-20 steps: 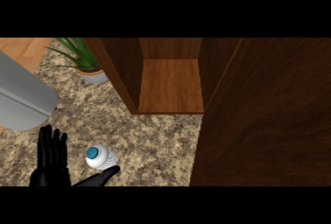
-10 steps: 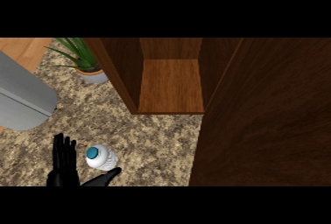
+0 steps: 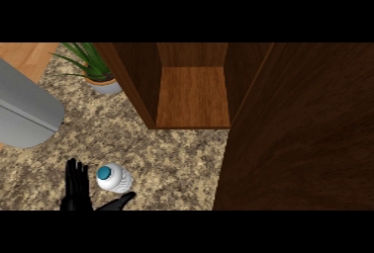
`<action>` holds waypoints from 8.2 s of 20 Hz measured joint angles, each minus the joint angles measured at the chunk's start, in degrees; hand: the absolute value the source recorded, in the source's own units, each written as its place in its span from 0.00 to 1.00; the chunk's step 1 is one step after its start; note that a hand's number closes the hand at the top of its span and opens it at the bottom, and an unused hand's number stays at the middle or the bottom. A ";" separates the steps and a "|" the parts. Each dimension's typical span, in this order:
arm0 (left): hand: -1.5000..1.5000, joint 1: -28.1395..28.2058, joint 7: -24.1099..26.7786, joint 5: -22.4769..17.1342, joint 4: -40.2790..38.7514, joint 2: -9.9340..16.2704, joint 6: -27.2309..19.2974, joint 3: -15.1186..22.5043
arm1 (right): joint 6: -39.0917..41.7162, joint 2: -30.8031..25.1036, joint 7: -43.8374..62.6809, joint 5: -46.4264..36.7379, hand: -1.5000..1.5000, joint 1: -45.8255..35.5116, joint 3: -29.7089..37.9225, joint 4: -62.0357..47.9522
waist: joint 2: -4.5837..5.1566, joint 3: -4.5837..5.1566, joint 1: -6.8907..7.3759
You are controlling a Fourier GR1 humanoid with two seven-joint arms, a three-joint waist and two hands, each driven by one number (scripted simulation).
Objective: Pick up the bottled water, place it into the cabinet and close the cabinet
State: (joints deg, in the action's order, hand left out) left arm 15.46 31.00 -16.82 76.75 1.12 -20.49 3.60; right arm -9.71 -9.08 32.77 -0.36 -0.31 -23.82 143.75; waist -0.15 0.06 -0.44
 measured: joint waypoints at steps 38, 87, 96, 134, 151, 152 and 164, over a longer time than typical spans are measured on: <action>1.00 -21.83 21.66 -9.77 -33.48 -0.87 11.03 -1.87 | 0.52 -4.02 -8.32 0.30 0.00 7.18 5.64 -0.52 | 0.01 -0.25 -0.26; 1.00 -69.36 -0.39 -30.13 -42.06 -1.07 -1.68 24.68 | 26.79 -9.41 -20.36 37.01 0.00 14.98 52.62 -12.72 | 0.66 -0.05 -3.26; 1.00 -76.21 -0.05 -33.74 -54.20 -1.03 -3.14 25.32 | 29.18 -11.43 -19.49 42.06 0.00 13.71 55.63 -14.54 | 1.20 -0.05 -4.13; 0.00 -81.81 10.27 -38.25 -74.45 -0.28 -0.28 16.82 | 32.69 -12.26 -19.84 45.61 0.00 10.34 56.71 -18.24 | 3.55 0.08 -7.82; 0.00 -85.02 11.22 -34.38 -76.44 -0.55 -0.36 19.77 | 34.09 -12.41 -20.06 45.48 0.00 9.57 56.22 -19.04 | 3.60 0.04 -8.28; 0.00 -85.22 11.26 -33.72 -76.36 -0.67 -0.19 20.38 | 34.12 -12.70 -19.92 45.58 0.00 9.43 56.35 -19.25 | 3.51 0.03 -8.22; 1.00 -83.38 16.58 -33.33 -71.29 -1.09 3.55 20.08 | 33.65 -12.85 -18.40 44.48 0.00 9.78 56.13 -17.25 | 2.23 0.03 -6.13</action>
State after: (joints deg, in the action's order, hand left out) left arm -67.91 47.58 -50.15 5.46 0.03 -16.94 23.67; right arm 23.94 -21.93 14.36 44.12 9.47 32.31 126.51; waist 2.08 0.09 -6.57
